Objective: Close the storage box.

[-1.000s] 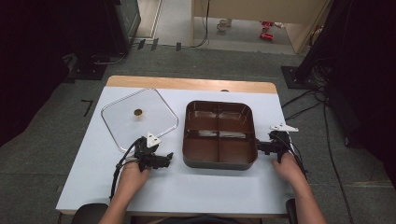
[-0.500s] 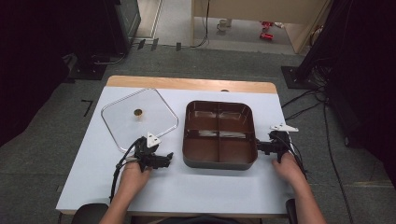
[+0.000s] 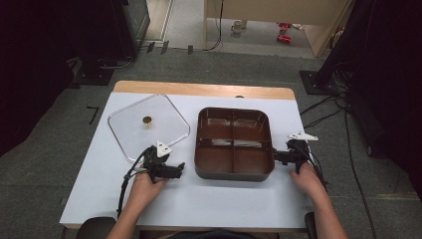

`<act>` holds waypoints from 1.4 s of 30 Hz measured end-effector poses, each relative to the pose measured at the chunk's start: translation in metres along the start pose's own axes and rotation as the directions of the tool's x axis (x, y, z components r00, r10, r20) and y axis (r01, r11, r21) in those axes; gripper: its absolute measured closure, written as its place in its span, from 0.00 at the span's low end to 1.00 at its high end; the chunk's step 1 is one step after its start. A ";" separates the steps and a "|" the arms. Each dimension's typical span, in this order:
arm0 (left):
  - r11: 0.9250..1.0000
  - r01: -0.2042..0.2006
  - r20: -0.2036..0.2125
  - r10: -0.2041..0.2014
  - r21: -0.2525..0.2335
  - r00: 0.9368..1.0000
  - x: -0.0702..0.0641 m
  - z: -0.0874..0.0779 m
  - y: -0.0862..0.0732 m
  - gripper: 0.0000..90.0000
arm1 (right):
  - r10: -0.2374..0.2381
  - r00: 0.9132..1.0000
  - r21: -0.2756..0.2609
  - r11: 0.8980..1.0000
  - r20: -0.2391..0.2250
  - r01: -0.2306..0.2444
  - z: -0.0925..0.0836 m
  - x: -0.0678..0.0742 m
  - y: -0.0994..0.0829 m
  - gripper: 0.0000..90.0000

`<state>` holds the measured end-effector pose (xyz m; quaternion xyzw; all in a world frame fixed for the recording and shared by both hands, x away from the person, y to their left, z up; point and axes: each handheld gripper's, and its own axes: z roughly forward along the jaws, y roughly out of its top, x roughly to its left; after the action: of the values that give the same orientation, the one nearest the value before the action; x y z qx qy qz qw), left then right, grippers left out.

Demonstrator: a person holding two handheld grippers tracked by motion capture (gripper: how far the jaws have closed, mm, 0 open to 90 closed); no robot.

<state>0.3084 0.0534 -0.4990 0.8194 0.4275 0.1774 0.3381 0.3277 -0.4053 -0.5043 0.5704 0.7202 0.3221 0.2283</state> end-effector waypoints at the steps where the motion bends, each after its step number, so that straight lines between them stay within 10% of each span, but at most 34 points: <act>1: 1.000 0.004 -0.007 -0.004 0.015 1.000 -0.001 0.000 0.002 0.07 | 0.000 1.000 0.000 1.000 0.000 0.000 0.000 0.000 0.000 0.13; 5: 0.997 -0.005 -0.003 0.006 0.081 1.000 -0.001 0.001 0.011 0.07 | 0.000 1.000 0.000 1.000 0.000 0.000 0.000 0.000 0.000 0.13; 14: 0.996 -0.079 0.022 0.078 0.052 0.997 -0.002 -0.012 0.023 0.19 | 0.000 1.000 0.000 1.000 0.000 0.000 0.000 0.000 0.000 0.13; 42: 0.999 -0.040 0.064 0.040 0.009 0.997 0.038 -0.013 0.056 0.29 | 0.000 1.000 0.000 1.000 0.000 0.000 0.000 0.000 0.000 0.13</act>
<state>0.3553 0.0669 -0.4500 0.8349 0.4009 0.1555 0.3436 0.3277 -0.4054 -0.5043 0.5703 0.7204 0.3220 0.2281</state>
